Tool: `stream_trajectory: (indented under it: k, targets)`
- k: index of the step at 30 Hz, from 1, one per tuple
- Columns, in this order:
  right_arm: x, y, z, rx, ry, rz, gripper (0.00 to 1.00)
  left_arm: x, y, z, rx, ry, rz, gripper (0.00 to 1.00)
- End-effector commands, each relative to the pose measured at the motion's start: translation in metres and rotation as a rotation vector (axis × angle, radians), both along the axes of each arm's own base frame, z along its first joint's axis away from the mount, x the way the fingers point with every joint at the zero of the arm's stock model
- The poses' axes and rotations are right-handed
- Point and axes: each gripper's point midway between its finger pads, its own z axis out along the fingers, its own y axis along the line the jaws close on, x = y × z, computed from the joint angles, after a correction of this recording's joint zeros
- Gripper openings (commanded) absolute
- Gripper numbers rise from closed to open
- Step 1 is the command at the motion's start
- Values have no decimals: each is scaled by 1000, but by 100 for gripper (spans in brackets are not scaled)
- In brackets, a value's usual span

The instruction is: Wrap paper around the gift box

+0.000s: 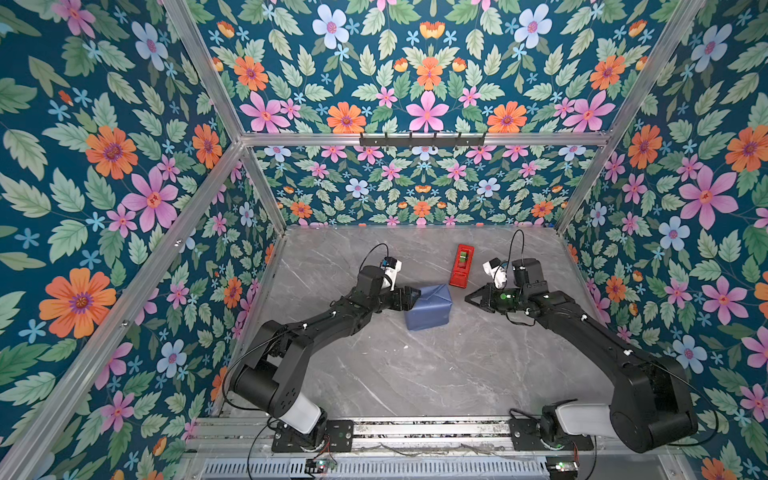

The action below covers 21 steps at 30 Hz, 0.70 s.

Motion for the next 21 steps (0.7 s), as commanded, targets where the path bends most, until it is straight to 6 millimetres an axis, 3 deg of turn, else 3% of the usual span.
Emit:
stream_trajectory:
  k: [1, 11, 16, 21]
  targets:
    - [-17, 23, 13, 28, 7, 94, 0, -15, 9, -28, 81, 94, -11, 80]
    - [-20, 88, 26, 48, -8, 221, 0, -15, 9, -28, 79, 91, -11, 80]
    - [-12, 102, 16, 36, 35, 216, 0, -15, 9, -28, 77, 91, -11, 80]
    - [-6, 102, 0, 10, 73, 187, 0, -15, 8, -28, 76, 92, -13, 80]
